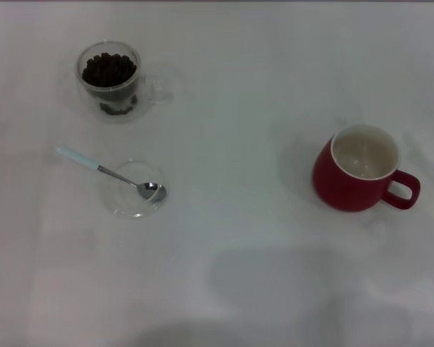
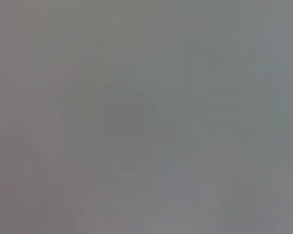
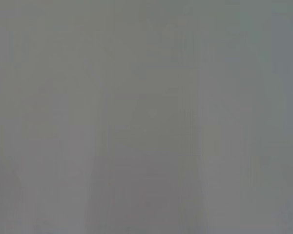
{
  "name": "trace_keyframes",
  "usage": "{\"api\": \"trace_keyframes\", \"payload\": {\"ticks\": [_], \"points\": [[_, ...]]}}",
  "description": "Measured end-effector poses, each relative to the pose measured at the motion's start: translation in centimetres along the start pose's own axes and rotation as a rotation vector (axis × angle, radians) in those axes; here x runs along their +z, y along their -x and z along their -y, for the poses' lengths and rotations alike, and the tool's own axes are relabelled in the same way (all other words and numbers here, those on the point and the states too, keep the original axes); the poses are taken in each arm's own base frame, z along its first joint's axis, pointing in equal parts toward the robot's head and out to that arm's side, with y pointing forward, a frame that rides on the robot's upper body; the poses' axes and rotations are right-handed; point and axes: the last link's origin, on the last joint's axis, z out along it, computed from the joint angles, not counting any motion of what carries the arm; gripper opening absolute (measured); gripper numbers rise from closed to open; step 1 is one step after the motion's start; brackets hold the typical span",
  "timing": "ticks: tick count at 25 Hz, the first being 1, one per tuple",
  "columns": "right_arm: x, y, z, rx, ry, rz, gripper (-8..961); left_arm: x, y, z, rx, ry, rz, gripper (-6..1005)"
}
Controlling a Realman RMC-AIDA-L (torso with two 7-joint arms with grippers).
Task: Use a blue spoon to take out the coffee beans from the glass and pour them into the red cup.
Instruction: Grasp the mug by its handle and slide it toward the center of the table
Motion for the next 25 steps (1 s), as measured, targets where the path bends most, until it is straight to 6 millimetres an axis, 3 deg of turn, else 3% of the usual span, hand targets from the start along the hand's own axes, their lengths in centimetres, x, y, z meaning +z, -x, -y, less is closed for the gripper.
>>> {"api": "trace_keyframes", "payload": {"ticks": [10, 25], "points": [[-3.7, -0.7, -1.9, 0.092, 0.19, -0.185, 859, 0.0, 0.5, 0.2, 0.025, 0.025, 0.046, 879], [-3.3, -3.9, -2.0, 0.062, 0.207, -0.381, 859, 0.7, 0.3, -0.7, 0.028, 0.07, 0.032, 877]]}}
